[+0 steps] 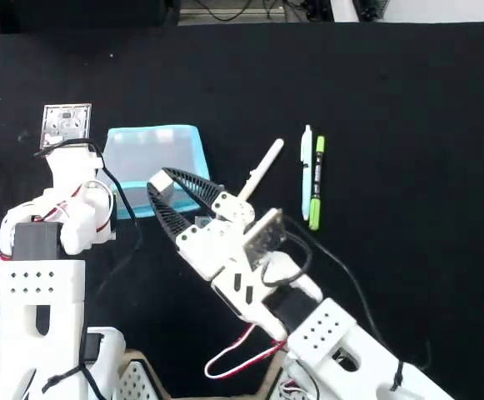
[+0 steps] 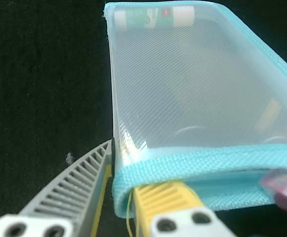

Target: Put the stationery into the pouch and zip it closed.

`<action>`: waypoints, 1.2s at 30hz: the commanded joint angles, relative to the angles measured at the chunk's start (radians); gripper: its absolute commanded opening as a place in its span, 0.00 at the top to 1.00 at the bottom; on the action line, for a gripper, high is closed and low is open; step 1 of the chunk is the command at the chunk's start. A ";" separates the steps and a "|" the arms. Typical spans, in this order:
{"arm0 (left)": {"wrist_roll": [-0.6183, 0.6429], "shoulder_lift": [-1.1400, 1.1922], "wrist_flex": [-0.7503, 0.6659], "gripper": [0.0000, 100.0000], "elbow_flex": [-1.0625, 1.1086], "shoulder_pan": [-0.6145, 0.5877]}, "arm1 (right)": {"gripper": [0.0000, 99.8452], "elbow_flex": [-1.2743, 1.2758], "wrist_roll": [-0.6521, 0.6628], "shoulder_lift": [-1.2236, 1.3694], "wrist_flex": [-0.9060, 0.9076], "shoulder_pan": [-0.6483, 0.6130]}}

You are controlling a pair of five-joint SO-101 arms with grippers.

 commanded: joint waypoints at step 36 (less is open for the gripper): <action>0.008 -0.009 -0.012 0.97 -0.013 -0.004 | 0.99 0.125 0.255 0.173 -0.256 0.064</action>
